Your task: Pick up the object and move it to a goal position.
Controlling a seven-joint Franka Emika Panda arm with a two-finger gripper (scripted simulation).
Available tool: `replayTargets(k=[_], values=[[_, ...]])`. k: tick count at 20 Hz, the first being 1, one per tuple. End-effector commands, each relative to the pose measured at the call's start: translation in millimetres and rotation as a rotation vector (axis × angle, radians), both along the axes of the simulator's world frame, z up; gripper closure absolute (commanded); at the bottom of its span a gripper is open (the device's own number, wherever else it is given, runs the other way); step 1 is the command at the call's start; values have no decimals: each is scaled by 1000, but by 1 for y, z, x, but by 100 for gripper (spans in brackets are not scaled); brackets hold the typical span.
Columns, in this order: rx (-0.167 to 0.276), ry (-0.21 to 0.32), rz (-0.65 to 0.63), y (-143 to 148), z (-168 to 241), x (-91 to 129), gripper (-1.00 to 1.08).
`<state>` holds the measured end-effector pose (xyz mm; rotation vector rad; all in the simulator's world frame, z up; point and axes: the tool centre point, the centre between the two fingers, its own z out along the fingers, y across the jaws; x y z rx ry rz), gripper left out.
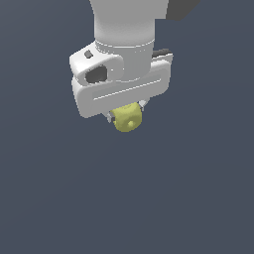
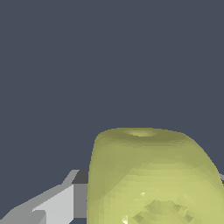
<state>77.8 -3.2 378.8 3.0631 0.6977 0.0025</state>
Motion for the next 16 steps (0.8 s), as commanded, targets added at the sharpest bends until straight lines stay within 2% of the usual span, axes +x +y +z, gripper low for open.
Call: replayTargets(k=[1,8,16], values=[[0,2,0,-3,16,1,108],[0,2,0,-8,43,4,108],[0,2,0,-10,51,5,108]])
